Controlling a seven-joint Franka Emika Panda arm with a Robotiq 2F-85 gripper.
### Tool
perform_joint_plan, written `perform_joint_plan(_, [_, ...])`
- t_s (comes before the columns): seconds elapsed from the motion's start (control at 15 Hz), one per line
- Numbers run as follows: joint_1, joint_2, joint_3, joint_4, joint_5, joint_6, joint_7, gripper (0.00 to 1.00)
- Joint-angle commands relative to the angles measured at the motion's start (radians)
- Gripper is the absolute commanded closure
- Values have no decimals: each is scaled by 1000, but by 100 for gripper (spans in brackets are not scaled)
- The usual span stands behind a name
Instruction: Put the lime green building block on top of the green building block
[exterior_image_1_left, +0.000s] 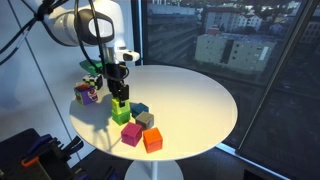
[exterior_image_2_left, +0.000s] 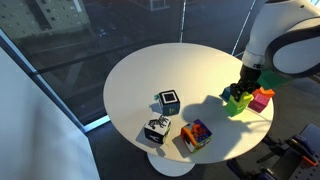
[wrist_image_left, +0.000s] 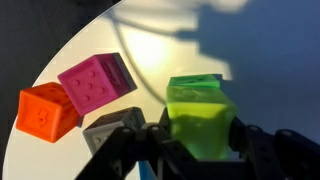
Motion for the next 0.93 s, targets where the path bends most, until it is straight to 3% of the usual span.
perform_joint_plan(0.0, [-11,-15,7,-19,11,7,-30,25])
perform_joint_plan(0.07, [-10,-17,8,-19,12,6,-31,23])
perform_joint_plan(0.27, [-9,-27,10,-26,17,3,-36,1])
perform_joint_plan(0.87, [-3,-106,37,9,84,-64,-48,0])
